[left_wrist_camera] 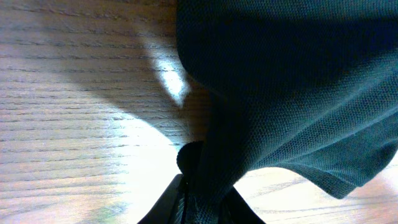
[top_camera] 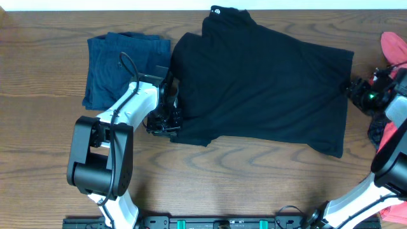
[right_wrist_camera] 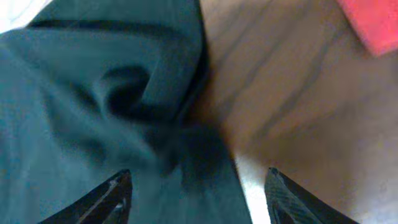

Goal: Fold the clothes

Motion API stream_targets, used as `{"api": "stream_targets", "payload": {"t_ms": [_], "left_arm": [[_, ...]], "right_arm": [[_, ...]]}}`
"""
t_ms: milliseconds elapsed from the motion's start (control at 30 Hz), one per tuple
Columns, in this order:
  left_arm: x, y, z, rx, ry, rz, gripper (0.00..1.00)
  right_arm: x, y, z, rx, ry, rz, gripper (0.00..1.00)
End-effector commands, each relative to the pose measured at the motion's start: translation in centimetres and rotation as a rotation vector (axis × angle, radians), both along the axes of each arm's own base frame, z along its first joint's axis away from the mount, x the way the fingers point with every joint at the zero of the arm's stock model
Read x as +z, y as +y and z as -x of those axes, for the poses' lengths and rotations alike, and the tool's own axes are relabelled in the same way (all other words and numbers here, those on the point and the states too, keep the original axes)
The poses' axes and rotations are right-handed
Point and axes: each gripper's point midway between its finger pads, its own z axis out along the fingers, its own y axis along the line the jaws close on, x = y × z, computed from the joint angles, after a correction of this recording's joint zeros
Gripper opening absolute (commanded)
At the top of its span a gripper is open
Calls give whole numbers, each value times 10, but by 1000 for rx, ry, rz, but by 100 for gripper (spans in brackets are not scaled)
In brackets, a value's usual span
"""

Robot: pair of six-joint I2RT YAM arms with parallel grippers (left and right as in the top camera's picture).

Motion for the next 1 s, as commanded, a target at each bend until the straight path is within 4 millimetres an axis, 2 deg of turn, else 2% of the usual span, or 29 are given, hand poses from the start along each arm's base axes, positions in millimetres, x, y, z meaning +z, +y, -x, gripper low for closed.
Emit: {"api": "stream_targets", "payload": {"t_ms": [0,100,200,367,500,600,800,967], "left_arm": [[4,2,1,-17,-12,-4,17],[4,2,1,-17,-12,-4,17],[6,2,2,-17,-7,-4,17],[13,1,-3,-17,-18,-2,21],[15,0,-7,-17,-28,1,22],[15,0,-8,-17,-30,1,22],[15,0,-7,-18,-30,1,22],[15,0,-7,-18,-29,1,23]], "right_arm": [[45,2,6,18,-102,-75,64],[62,9,32,-10,-36,-107,63],[67,20,72,-57,126,-111,65],[56,30,143,-119,457,-55,66],[43,24,178,-154,626,14,66],[29,26,188,-184,656,13,66],[-8,46,197,-235,649,-63,59],[-27,68,187,-214,548,-174,54]]}}
